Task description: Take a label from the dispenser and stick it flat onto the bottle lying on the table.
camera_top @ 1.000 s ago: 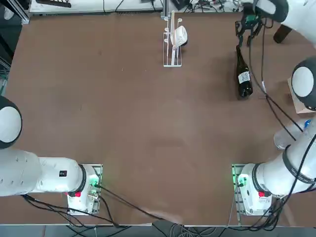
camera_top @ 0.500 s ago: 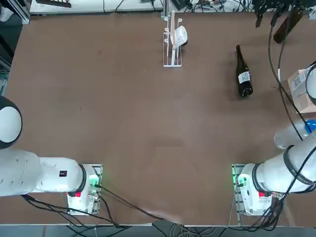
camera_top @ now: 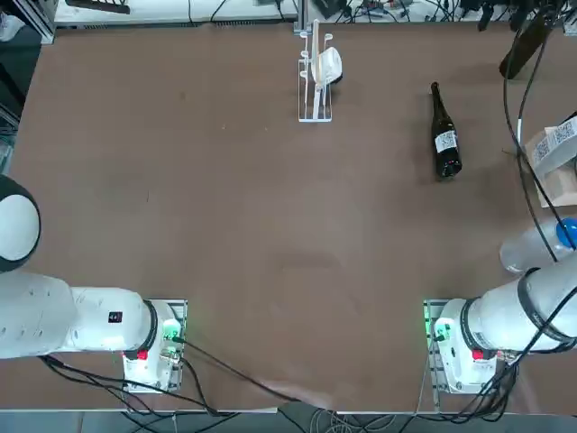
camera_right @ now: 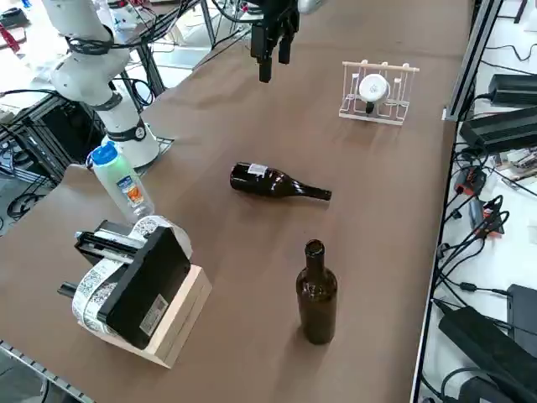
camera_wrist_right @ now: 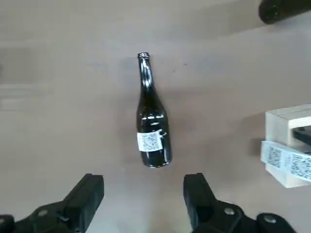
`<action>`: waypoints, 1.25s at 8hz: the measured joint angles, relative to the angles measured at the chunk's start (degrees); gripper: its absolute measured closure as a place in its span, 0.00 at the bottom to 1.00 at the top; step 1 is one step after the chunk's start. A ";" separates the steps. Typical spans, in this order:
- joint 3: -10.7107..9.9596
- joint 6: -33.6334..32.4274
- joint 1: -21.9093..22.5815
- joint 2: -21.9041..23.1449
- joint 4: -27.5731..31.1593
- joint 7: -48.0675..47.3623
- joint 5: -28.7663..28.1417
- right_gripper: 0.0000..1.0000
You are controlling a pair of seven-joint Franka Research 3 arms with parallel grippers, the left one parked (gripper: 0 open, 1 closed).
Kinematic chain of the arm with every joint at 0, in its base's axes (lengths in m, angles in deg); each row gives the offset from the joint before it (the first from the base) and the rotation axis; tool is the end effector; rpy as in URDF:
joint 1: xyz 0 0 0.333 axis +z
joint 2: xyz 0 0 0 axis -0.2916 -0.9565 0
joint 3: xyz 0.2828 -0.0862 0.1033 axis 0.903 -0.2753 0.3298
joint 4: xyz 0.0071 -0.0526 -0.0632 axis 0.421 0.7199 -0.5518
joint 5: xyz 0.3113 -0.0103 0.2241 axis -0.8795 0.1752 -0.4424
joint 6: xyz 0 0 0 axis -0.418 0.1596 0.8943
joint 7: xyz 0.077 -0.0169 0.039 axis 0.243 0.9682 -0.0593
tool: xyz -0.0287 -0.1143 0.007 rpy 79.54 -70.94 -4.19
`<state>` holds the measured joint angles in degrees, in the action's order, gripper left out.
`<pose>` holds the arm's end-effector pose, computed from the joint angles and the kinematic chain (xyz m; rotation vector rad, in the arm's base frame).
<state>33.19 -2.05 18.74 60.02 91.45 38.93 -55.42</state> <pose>0.5923 -0.0078 0.5582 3.1022 -0.1814 -0.1743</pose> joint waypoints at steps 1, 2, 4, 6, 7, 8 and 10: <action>-0.01 0.14 -1.10 0.62 0.31 0.84 -1.54 0.00; -0.03 0.17 -2.26 1.49 1.06 2.24 -2.27 0.00; -0.01 1.90 -3.92 4.90 4.91 6.22 -2.60 0.00; 0.83 3.11 -4.15 8.26 8.08 8.34 -2.70 0.00; 2.34 3.66 -4.13 9.09 8.59 8.38 -2.69 0.00; 3.65 4.38 -4.11 9.65 8.68 8.38 -2.69 0.00; 4.45 4.97 -4.11 10.68 8.68 8.38 -2.69 0.00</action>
<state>37.64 2.92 14.62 70.70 100.13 47.31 -58.11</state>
